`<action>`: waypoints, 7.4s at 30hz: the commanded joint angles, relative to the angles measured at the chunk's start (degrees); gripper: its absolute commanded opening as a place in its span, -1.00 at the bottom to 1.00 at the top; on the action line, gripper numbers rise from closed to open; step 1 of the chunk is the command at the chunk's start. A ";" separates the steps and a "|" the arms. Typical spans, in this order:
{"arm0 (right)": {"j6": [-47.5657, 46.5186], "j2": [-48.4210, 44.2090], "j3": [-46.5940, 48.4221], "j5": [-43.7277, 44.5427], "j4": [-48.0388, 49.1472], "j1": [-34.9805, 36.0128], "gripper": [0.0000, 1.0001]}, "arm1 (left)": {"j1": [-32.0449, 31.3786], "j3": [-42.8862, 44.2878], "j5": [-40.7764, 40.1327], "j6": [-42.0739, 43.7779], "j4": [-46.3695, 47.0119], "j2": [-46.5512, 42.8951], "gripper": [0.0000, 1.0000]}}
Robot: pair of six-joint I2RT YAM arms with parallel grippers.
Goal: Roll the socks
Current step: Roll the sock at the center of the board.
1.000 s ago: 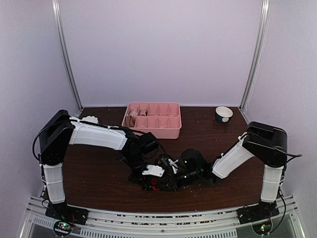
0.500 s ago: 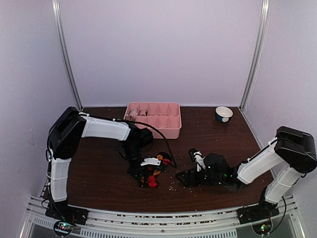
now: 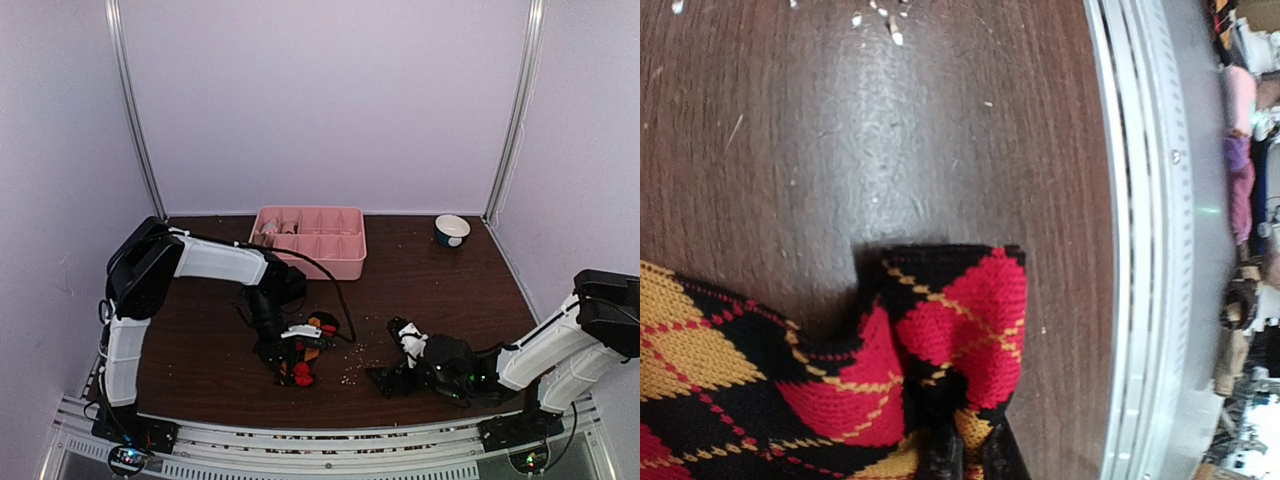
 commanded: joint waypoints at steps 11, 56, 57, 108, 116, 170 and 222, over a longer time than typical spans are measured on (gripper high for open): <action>-40.04 12.67 15.73 -4.71 2.69 15.00 0.37 | 3.21 4.36 1.26 0.42 -7.49 8.86 -1.00; -15.45 28.09 29.83 -36.04 -13.91 0.48 -1.00 | 5.94 -13.02 -4.84 -3.64 19.81 -19.92 0.96; -13.84 28.74 30.17 -37.47 -14.56 -0.37 -1.00 | 5.82 -13.29 -5.23 -3.48 19.82 -20.32 0.96; 4.25 26.70 22.42 -36.04 -10.74 -9.71 -0.20 | -1.33 -8.89 -11.25 -0.39 15.01 -9.51 -0.77; -0.17 12.98 6.97 -16.13 3.02 -7.18 0.95 | 0.27 -3.50 -6.87 0.52 8.12 -4.35 -0.76; -47.23 27.70 36.09 -31.17 -22.31 1.68 -1.00 | 9.32 11.28 4.89 2.98 -6.52 1.48 0.96; 13.13 41.02 37.58 -51.60 -30.84 -9.24 -1.00 | -0.82 -20.82 -9.10 4.01 21.53 -29.76 0.25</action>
